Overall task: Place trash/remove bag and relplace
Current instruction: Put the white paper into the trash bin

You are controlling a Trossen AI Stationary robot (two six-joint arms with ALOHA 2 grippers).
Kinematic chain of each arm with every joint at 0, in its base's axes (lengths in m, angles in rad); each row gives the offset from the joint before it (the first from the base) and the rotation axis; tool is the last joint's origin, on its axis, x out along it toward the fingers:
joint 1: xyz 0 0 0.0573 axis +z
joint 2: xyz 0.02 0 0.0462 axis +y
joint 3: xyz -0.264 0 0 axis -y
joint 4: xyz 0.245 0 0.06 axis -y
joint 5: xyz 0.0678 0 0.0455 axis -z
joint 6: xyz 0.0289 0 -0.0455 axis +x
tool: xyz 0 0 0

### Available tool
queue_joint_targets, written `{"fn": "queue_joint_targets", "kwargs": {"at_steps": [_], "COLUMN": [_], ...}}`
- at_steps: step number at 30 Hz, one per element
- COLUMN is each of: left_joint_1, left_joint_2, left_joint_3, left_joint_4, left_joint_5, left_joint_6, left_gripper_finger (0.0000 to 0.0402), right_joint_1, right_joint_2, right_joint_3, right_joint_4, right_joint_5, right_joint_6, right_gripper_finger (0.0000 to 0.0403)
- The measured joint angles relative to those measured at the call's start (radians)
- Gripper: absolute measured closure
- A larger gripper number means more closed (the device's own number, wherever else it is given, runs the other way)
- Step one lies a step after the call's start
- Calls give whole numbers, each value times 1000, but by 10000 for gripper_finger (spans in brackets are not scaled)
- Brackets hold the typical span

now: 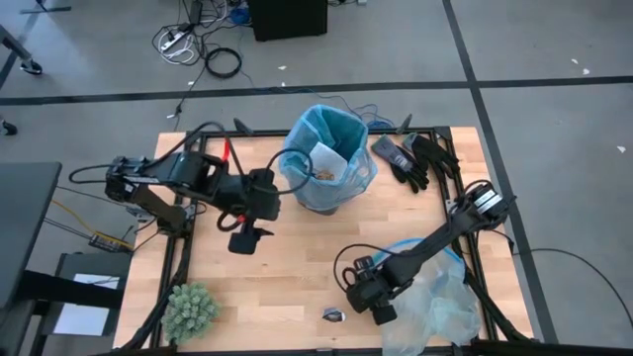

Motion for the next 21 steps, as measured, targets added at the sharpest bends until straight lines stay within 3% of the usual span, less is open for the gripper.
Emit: {"fn": "queue_joint_targets", "kwargs": {"at_steps": [6, 14, 21], "left_joint_1": [-28, -39, -28], "left_joint_2": [0, 0, 0], "left_joint_3": [0, 0, 0], "left_joint_4": [11, 60, 88], "left_joint_5": [-36, -80, -185], "left_joint_6": [-86, -150, -212], "left_gripper_finger": [117, 117, 117], "right_joint_1": [1, -27, -95], "right_joint_2": [39, 7, -94], "right_joint_3": [3, -4, -9], "right_joint_4": [16, 16, -2], "right_joint_5": [17, 19, 104], "right_joint_6": [-53, -71, -49], "right_gripper_finger": [254, 387, 397]}}
